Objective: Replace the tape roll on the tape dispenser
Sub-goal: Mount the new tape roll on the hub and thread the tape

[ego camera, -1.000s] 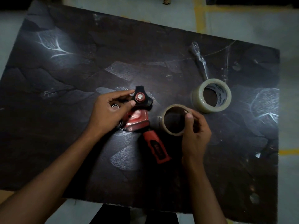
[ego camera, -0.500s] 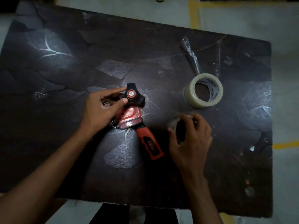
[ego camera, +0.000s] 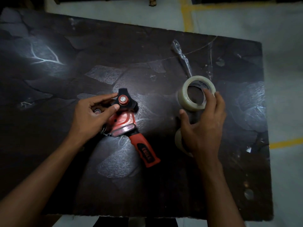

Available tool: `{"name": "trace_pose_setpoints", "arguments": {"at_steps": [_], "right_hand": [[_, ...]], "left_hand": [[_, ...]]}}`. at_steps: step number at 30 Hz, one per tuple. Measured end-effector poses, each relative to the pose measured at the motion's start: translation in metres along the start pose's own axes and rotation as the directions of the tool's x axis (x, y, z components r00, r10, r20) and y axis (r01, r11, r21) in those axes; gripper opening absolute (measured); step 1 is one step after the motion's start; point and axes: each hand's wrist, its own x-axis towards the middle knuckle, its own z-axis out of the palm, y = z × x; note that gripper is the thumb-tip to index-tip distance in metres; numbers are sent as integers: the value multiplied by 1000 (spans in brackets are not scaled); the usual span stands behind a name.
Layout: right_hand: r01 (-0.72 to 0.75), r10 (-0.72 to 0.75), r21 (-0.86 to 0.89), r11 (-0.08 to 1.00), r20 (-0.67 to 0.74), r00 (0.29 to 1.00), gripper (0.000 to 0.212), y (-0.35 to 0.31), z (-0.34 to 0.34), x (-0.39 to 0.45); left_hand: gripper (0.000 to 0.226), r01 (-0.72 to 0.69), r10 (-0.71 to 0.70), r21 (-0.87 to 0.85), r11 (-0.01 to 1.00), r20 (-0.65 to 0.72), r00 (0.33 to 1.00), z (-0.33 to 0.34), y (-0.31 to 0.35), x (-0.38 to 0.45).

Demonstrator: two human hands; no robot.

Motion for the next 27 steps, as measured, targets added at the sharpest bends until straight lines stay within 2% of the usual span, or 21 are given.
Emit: {"name": "trace_pose_setpoints", "arguments": {"at_steps": [4,8,27], "right_hand": [[-22,26,-35,999,105,994,100,-1,2,31],[-42,44,-21,999,139,989,107,3,4,51],[34,-29,-32,999,170,985,105,-11,25,49]], "left_hand": [[38,-1,1,-2,1000,5,1000,-1,-1,1],[38,22,-22,-15,1000,0,1000,0,-2,1],[40,-6,6,2,1000,-19,1000,2,-4,1]]}}
